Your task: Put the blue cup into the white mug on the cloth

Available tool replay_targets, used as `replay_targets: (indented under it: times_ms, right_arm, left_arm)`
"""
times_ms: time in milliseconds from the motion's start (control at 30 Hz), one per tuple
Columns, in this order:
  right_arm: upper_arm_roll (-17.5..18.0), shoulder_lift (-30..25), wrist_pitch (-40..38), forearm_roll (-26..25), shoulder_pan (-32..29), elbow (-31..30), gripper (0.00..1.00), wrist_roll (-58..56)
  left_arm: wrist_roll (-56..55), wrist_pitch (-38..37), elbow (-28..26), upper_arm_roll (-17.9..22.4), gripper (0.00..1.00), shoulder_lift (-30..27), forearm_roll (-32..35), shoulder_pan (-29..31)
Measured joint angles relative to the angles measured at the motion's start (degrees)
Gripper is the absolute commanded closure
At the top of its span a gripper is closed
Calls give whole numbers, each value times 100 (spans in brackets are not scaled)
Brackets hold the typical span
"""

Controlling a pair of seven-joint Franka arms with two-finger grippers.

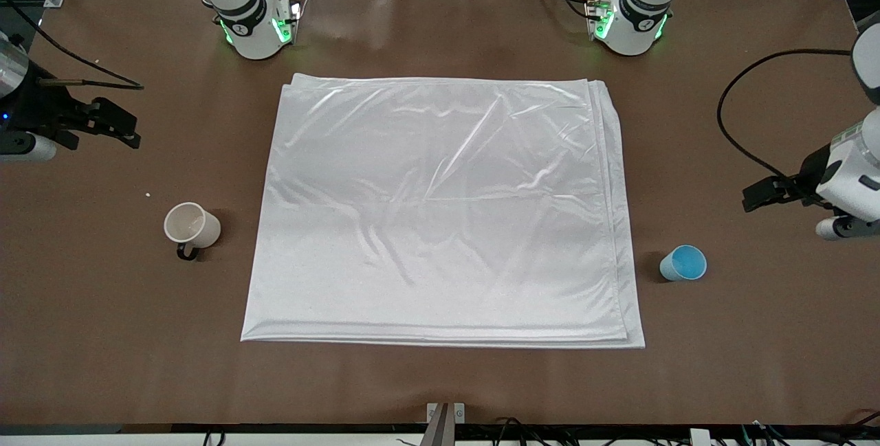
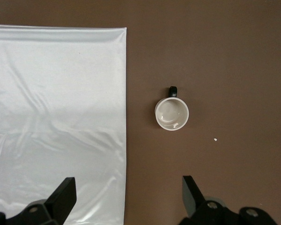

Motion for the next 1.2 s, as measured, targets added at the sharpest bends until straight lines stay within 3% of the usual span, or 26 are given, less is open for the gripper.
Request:
replay_targets:
  times_ms: [800, 1200]
  right_arm:
    - [-30, 1102, 785, -22, -250, -35, 0, 13]
    - [-43, 1756, 1285, -36, -466, -39, 0, 14]
  left_arm:
    - [1, 1410, -28, 6, 0, 1805, 3, 129]
    - [36, 1596, -26, 13, 0, 2225, 15, 390]
